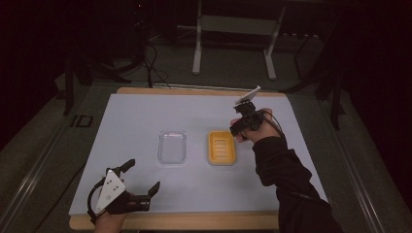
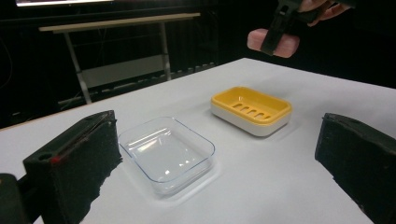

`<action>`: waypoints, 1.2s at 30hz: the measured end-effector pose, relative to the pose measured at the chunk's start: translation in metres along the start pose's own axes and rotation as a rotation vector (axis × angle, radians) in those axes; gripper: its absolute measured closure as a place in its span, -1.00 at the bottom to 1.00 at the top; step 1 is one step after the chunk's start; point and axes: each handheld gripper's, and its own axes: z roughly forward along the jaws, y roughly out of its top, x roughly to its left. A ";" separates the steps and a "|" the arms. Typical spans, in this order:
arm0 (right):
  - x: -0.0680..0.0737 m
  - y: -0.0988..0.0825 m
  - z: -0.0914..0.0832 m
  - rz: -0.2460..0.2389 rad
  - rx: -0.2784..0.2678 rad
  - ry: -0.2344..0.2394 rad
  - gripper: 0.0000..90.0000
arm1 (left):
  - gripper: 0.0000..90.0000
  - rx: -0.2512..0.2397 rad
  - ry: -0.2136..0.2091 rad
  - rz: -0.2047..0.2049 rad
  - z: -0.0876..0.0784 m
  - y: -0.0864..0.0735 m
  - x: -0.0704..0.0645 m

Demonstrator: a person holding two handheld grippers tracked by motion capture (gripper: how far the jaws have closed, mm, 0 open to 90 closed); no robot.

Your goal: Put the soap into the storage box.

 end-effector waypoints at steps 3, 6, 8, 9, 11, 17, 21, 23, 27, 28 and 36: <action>0.004 -0.001 0.002 -0.004 -0.007 -0.002 -0.17 | -0.99 0.000 0.000 0.001 0.000 0.000 0.000; 0.012 -0.002 0.005 0.012 -0.019 0.016 -0.17 | -0.99 0.001 -0.001 0.002 0.000 0.000 0.000; 0.019 -0.003 0.007 0.007 -0.031 0.013 -0.17 | -0.99 -0.001 -0.002 0.002 0.000 0.000 0.000; 0.020 -0.004 0.007 0.013 -0.035 0.016 -0.17 | -0.99 -0.001 -0.002 0.002 0.000 0.000 0.000; 0.023 -0.005 0.009 0.026 -0.054 0.024 -0.17 | -0.99 -0.003 -0.003 0.002 0.000 0.000 0.000; 0.033 -0.010 0.019 0.103 -0.137 0.044 -0.17 | -0.99 0.000 -0.003 0.006 0.000 0.000 0.000; 0.041 -0.013 0.031 0.144 -0.166 0.048 -0.17 | -0.99 -0.001 -0.004 0.007 0.000 0.000 0.000; 0.043 -0.015 0.037 0.164 -0.166 0.054 -0.17 | -0.99 -0.003 -0.004 0.004 0.000 0.000 0.000; 0.043 -0.019 0.051 0.187 -0.153 0.045 -0.17 | -0.99 -0.004 -0.007 0.005 0.000 0.000 -0.001; 0.043 -0.021 0.054 0.187 -0.150 0.037 -0.17 | -0.99 -0.004 -0.007 0.005 0.000 0.000 -0.001; 0.046 -0.027 0.075 0.223 -0.137 0.038 -0.17 | -0.99 -0.001 -0.012 0.009 0.000 0.000 -0.001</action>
